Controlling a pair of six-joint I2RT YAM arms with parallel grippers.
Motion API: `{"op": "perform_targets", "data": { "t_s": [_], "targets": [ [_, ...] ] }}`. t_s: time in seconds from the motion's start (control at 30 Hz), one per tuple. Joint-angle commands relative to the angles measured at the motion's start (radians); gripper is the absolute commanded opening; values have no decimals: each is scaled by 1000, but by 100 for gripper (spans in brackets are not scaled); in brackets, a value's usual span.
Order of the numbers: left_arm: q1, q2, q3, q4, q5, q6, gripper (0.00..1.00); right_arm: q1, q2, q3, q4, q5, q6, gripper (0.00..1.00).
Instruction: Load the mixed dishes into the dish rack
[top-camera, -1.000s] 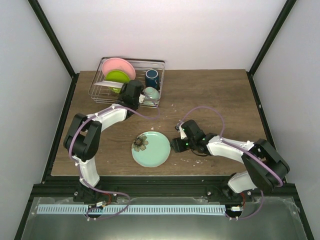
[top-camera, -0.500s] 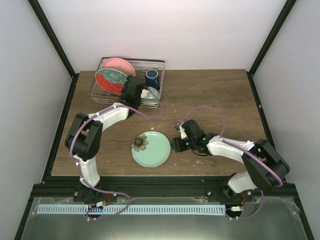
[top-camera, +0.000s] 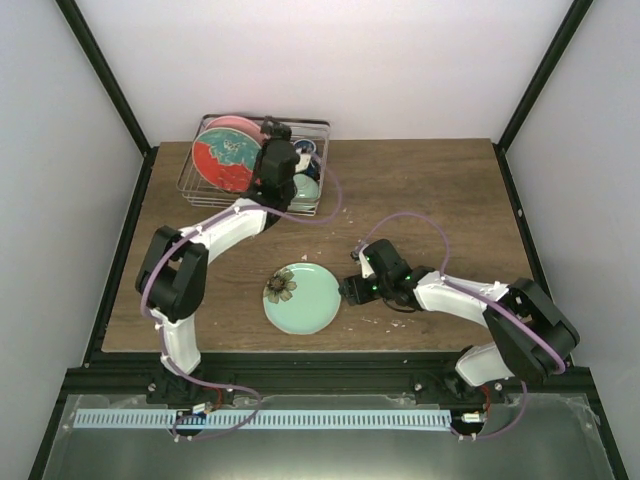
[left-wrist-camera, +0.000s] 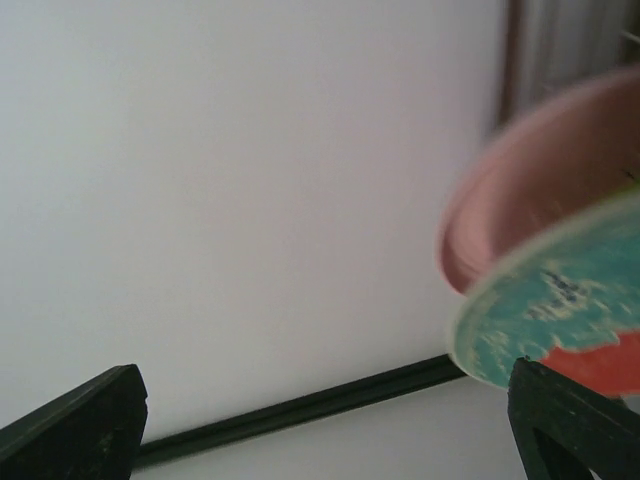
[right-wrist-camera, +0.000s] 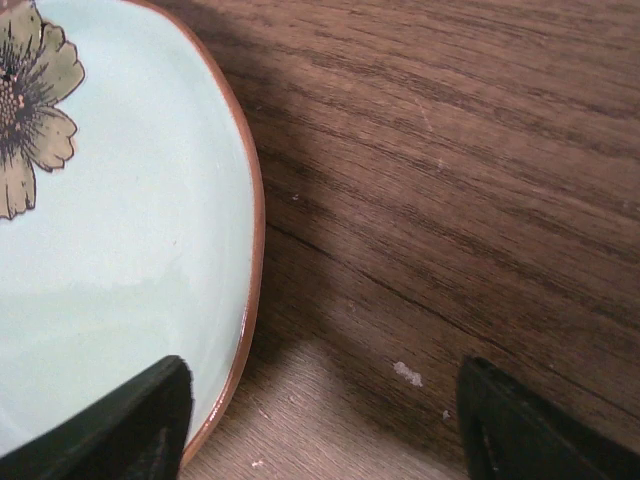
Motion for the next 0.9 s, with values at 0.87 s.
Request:
{"op": "perform_targets", "data": {
  "t_s": [0.87],
  "targets": [
    [45,-576,-360,-986,891,-2233,100,-21,-84,41,-50,-77,21,71]
  ]
}}
